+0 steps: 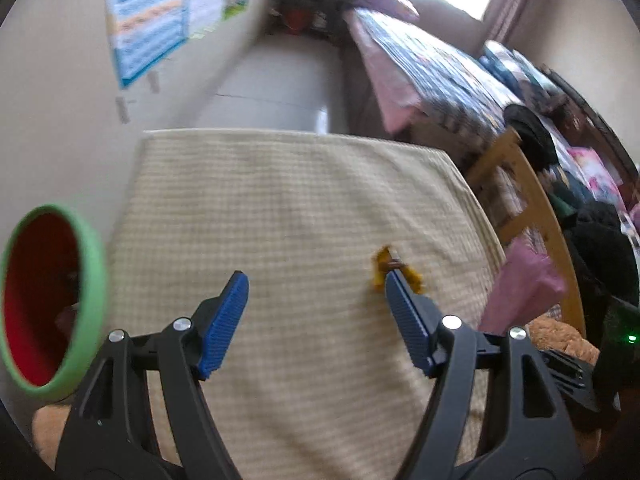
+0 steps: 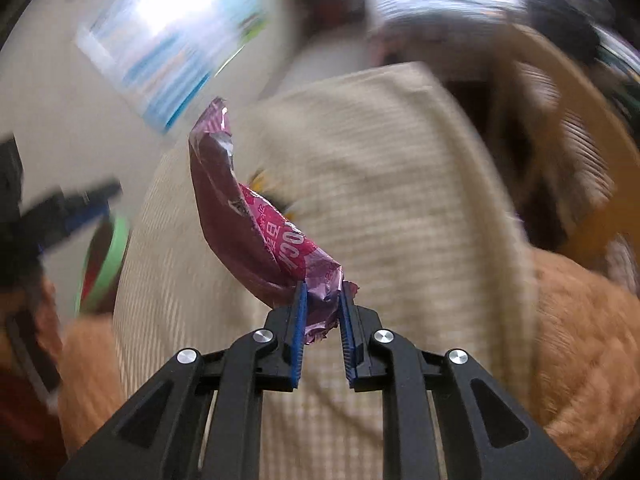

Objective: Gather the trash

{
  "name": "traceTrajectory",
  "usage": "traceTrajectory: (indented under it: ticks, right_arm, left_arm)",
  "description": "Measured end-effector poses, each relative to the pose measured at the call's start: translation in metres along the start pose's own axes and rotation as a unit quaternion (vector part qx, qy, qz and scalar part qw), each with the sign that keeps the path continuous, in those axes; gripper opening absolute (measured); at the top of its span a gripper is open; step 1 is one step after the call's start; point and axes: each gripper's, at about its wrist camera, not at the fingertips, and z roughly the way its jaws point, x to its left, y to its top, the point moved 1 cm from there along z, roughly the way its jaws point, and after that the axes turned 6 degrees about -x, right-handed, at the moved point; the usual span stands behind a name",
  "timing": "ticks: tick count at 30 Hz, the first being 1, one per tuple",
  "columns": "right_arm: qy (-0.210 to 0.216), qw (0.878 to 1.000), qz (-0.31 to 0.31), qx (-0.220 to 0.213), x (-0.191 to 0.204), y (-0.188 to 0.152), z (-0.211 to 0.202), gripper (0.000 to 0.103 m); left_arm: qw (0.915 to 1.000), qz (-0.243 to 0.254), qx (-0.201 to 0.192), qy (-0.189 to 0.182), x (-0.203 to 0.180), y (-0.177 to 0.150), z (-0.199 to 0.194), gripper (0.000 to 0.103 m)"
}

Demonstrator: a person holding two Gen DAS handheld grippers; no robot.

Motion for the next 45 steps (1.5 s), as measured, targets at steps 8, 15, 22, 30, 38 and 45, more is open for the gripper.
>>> traceTrajectory:
  ticks: [8,15,22,30,38,45]
  right_arm:
    - [-0.013,0.997,0.068,-0.023,-0.024,0.006,0.002,0.018]
    - [-0.004,0.998,0.067,-0.023,-0.025,-0.003,-0.001,0.019]
    - [0.0,0.999,0.038,0.009,-0.018,-0.007,0.016,0.021]
    - [0.024,0.999,0.028,0.037,-0.008,-0.012,0.029,0.05]
    - [0.038,0.999,0.008,0.03,0.002,-0.014,0.027,0.053]
    - [0.032,0.999,0.001,0.044,0.006,-0.016,0.033,0.053]
  left_arm:
    - [0.9967,0.021,0.071,-0.032,-0.068,-0.007,0.085,0.055]
    - [0.9898,-0.03,0.135,-0.033,-0.066,-0.018,0.125,0.015]
    - [0.9934,0.002,0.111,-0.03,-0.051,-0.029,0.081,0.012]
    - [0.9938,-0.01,0.11,0.014,-0.004,-0.064,0.042,0.014]
    - [0.9905,-0.075,0.114,0.015,0.027,-0.087,0.033,0.038]
    - [0.9919,-0.076,0.102,0.007,0.023,-0.08,0.035,0.047]
